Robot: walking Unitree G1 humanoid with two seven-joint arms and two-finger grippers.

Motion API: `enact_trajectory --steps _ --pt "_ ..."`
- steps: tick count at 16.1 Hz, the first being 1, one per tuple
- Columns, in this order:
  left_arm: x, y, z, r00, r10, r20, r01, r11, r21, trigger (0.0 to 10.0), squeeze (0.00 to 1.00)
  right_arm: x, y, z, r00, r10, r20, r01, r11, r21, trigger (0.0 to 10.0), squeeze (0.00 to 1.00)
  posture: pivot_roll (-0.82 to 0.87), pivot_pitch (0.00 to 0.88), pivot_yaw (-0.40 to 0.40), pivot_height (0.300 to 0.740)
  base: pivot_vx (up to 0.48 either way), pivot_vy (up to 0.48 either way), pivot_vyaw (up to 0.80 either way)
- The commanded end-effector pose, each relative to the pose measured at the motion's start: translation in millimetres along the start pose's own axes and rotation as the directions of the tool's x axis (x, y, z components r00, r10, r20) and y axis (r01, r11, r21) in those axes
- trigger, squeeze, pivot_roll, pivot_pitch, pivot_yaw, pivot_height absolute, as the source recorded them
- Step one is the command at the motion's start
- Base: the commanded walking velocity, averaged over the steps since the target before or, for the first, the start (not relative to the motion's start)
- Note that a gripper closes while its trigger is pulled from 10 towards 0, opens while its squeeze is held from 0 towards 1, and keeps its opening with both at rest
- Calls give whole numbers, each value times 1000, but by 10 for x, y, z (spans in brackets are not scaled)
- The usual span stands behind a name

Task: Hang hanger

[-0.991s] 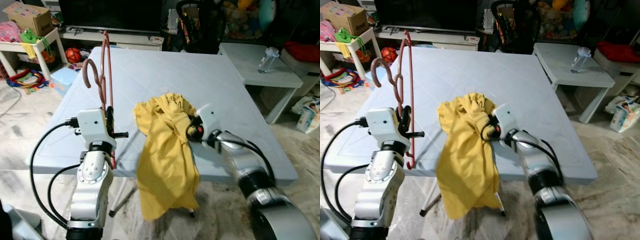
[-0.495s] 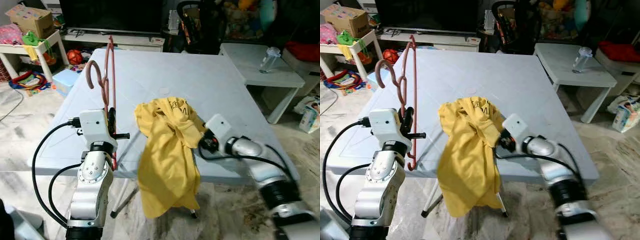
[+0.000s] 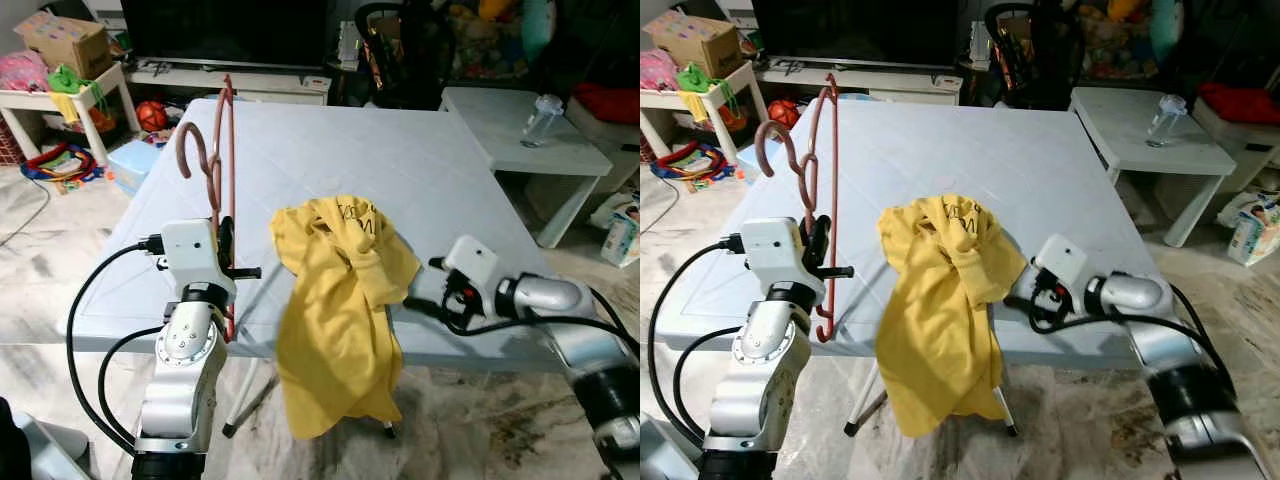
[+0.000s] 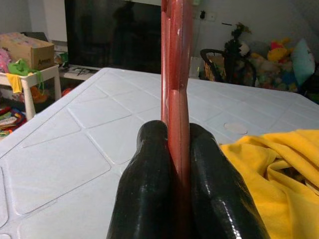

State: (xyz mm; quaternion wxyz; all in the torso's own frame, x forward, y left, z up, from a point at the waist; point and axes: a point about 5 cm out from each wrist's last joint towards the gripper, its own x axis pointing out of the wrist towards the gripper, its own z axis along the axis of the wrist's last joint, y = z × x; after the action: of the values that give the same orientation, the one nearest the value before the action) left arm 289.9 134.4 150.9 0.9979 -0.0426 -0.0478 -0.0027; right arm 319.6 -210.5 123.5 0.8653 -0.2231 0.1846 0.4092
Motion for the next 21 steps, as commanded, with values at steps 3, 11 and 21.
enact_trajectory --steps 3,11,21 --pt "-27 -20 -180 996 -15 -92 15 1000 -6 10000 0 -178 112 -3 996 65 67 -71 994 84 10000 1000 27 11 -36 740 0 0 0" --pt "-29 -23 -188 995 -24 -98 24 1000 -3 10000 0 84 664 58 979 75 190 -133 939 318 10000 1000 24 17 -27 740 0 0 0" --pt "-10 2 -177 995 -20 -99 20 1000 4 10000 0 412 1143 186 981 -159 114 134 970 202 0 0 26 24 -21 740 0 0 0"
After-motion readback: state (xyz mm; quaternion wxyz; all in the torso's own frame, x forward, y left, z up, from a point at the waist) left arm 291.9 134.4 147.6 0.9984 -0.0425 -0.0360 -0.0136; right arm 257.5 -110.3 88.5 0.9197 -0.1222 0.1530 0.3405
